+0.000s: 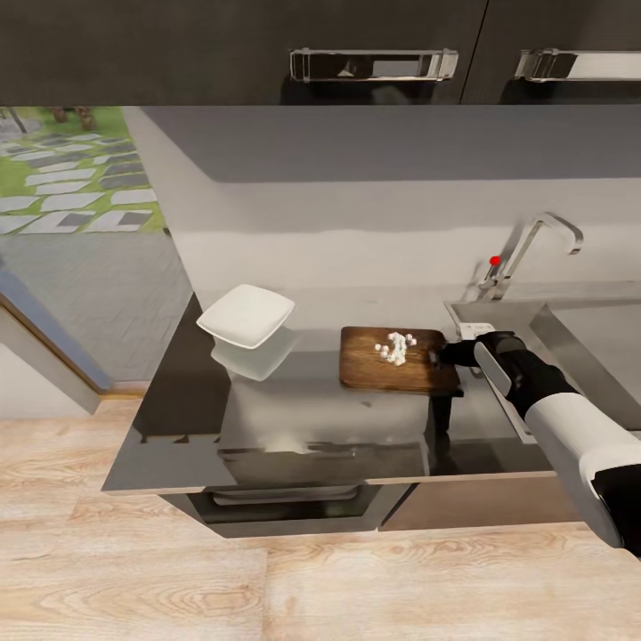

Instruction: In the kitchen, take the Vidalia onion out of the sink, dice it on the chopping board with the paring knife, put the diced onion into the bowl on the countertop, then place both the paring knife and the chopping board into the sink.

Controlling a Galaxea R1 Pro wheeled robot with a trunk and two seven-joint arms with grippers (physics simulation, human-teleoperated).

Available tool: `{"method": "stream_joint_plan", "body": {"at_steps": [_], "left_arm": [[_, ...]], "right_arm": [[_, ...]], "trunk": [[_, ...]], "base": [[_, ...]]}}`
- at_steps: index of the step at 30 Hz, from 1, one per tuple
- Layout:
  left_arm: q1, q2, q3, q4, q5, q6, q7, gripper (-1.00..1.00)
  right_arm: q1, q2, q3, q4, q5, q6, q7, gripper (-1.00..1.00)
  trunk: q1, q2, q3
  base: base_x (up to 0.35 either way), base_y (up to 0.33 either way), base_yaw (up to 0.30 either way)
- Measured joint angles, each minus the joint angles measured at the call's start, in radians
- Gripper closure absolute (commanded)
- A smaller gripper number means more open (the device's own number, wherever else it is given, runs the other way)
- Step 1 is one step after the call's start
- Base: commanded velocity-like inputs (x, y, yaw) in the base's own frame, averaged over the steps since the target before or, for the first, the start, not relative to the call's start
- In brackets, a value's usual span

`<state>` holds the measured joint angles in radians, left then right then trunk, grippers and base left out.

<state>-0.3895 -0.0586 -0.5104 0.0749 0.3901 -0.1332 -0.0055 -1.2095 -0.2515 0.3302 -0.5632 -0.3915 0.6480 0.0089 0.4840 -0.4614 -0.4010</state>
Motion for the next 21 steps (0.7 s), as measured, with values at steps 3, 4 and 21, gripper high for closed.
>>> {"method": "stream_joint_plan", "body": {"at_steps": [3,4,21], "left_arm": [[0.000,0.000,0.000,0.000,0.000,0.000,0.000,-1.00],[0.000,0.000,0.000,0.000,0.000,0.000,0.000,-1.00],[0.000,0.000,0.000,0.000,0.000,0.000,0.000,-1.00]], "right_arm": [[0.000,0.000,0.000,0.000,-0.005,0.000,-0.001,1.00],[0.000,0.000,0.000,0.000,-0.004,0.000,-0.001,1.00],[0.000,0.000,0.000,0.000,-0.002,0.000,-0.001,1.00]], "trunk": [[0.000,0.000,0.000],[0.000,0.000,0.000],[0.000,0.000,0.004]], "base": [[0.000,0.000,0.000],[0.000,0.000,0.000],[0.000,0.000,0.000]]}}
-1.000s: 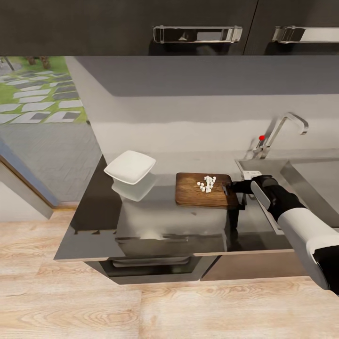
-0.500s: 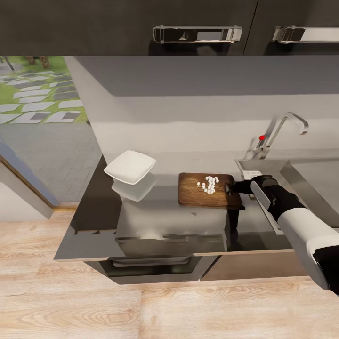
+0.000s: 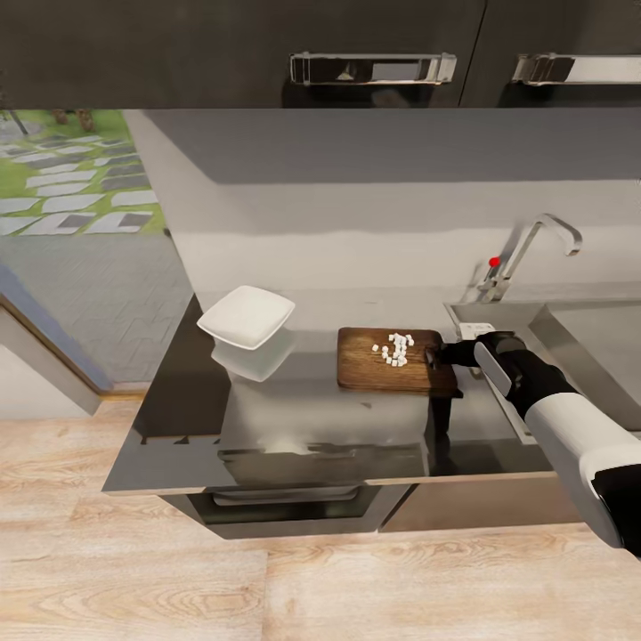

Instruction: In the kitchen, take the Vidalia onion out of the sink, dice it on the chopping board with the paring knife, put the diced onion into the bowl on the countertop, then place both the paring knife and the chopping board into the sink.

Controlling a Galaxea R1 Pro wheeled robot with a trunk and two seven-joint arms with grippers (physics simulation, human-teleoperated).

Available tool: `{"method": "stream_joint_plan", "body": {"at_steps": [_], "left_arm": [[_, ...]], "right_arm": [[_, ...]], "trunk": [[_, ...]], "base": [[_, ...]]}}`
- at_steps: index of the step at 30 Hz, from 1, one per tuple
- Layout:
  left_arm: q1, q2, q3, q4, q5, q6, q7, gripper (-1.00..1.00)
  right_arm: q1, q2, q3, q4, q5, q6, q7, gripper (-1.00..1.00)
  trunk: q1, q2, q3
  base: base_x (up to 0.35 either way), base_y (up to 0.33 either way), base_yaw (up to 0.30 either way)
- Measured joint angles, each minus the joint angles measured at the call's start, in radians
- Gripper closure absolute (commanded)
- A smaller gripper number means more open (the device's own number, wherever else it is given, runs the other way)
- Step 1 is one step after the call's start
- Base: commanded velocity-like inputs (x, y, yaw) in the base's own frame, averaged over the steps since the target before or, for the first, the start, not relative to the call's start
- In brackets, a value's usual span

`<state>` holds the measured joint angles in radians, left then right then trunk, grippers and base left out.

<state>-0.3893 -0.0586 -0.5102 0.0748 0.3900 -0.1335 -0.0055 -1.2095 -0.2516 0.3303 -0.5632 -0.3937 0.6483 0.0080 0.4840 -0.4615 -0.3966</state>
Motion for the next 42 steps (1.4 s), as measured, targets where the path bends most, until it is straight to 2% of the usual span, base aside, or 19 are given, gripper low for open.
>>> {"method": "stream_joint_plan", "body": {"at_steps": [42], "left_arm": [[0.000,0.000,0.000,0.000,0.000,0.000,0.000,-1.00]], "right_arm": [[0.000,0.002,0.000,0.000,-0.001,0.009,-0.006,1.00]], "trunk": [[0.000,0.000,0.066]], "base": [[0.000,0.000,0.000]]}}
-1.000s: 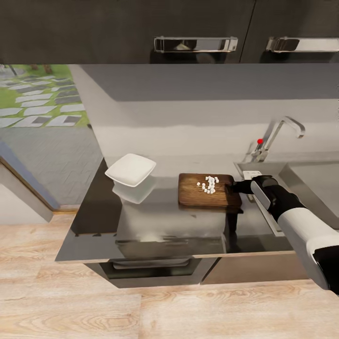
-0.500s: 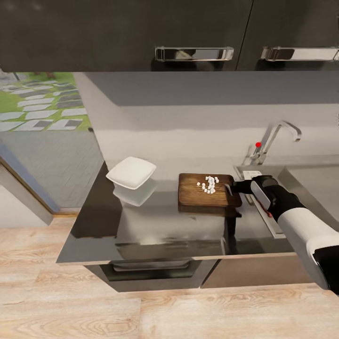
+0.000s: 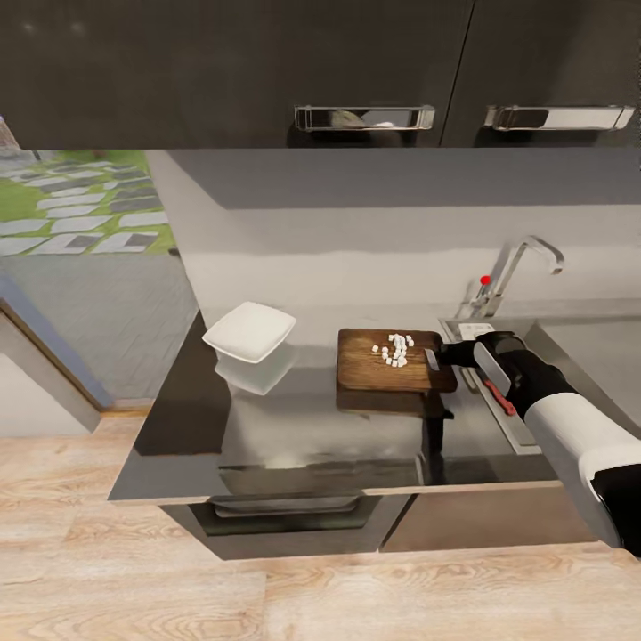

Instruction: In the kitchen, take the Vidalia onion out of the sink, dice it on the chopping board with the paring knife, put the diced onion into the bowl on the countertop, then place both the paring knife and the chopping board into the sink.

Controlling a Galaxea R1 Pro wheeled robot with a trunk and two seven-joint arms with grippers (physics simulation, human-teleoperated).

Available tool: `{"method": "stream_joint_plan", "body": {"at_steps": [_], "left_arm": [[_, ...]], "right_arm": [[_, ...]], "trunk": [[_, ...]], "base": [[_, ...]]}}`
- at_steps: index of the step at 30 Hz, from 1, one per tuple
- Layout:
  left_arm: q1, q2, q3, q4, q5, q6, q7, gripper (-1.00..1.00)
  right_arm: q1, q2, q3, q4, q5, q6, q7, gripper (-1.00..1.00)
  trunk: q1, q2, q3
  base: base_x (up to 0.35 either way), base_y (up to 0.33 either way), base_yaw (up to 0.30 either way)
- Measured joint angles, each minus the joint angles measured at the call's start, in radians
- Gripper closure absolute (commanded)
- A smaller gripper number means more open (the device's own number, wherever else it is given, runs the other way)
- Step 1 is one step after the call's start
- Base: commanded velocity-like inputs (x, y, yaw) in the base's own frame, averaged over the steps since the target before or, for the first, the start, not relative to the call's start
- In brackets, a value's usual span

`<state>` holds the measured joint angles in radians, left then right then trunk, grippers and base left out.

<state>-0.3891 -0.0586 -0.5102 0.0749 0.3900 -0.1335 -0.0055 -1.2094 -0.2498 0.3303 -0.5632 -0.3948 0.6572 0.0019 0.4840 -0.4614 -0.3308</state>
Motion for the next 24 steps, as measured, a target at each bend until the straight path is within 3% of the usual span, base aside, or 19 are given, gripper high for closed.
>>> {"method": "stream_joint_plan", "body": {"at_steps": [19,24], "left_arm": [[0.000,0.000,0.000,0.000,0.000,0.000,0.000,-1.00],[0.000,0.000,0.000,0.000,0.000,0.000,0.000,-1.00]], "right_arm": [[0.000,0.001,0.001,0.000,0.000,0.000,0.000,1.00],[0.000,0.001,0.001,0.000,0.000,0.001,0.000,1.00]], "trunk": [[0.000,0.000,0.030],[0.000,0.000,0.038]], "base": [[0.000,0.001,0.000],[0.000,0.181,0.000]]}}
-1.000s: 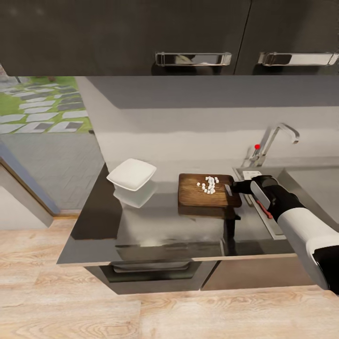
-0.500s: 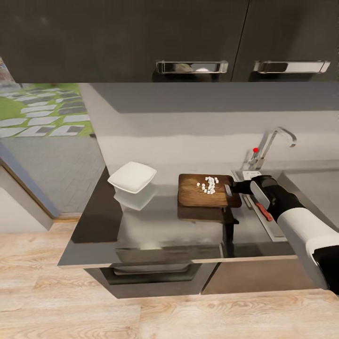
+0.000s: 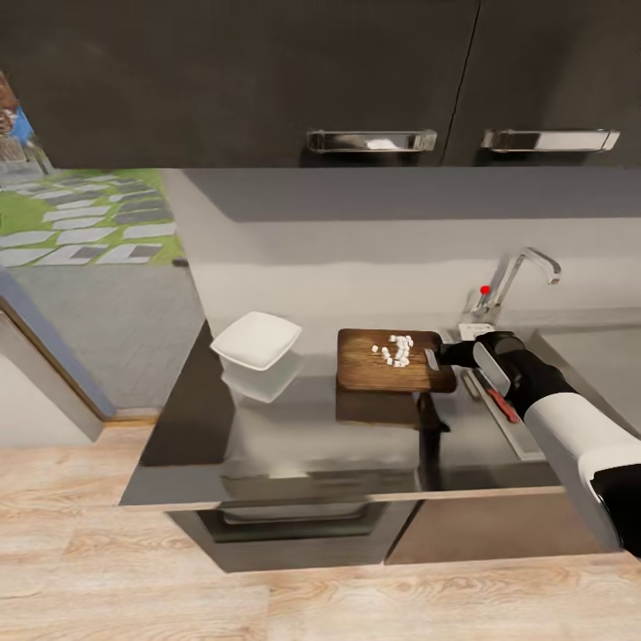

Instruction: In the kitchen, take the Vidalia onion out of the sink, dice it on the chopping board with the paring knife, put the diced onion into the bowl on the countertop, then place both the paring knife and the chopping board into the sink.

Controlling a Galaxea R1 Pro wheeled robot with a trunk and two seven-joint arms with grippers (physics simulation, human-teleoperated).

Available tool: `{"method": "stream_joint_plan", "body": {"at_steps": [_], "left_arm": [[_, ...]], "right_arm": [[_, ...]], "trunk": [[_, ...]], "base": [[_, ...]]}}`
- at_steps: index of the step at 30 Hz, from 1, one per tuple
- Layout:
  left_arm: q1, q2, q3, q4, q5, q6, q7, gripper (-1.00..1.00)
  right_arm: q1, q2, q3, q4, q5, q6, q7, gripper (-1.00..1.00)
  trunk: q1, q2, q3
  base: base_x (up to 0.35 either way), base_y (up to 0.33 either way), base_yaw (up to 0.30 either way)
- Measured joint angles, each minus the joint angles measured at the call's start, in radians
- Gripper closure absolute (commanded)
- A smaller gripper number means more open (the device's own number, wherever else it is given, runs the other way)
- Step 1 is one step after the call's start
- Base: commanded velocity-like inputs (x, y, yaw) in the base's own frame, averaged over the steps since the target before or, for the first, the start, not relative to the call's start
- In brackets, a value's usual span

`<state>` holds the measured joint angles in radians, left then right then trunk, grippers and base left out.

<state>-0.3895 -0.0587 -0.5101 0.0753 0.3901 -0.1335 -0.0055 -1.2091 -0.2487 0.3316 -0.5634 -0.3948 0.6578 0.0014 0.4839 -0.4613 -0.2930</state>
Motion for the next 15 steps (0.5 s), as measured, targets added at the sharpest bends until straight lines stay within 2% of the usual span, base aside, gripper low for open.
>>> {"method": "stream_joint_plan", "body": {"at_steps": [15], "left_arm": [[0.000,0.000,0.000,0.000,0.000,0.000,0.000,-1.00]], "right_arm": [[0.000,0.000,0.001,0.000,0.002,0.001,0.000,1.00]], "trunk": [[0.000,0.000,0.024]], "base": [[0.000,0.283,0.000]]}}
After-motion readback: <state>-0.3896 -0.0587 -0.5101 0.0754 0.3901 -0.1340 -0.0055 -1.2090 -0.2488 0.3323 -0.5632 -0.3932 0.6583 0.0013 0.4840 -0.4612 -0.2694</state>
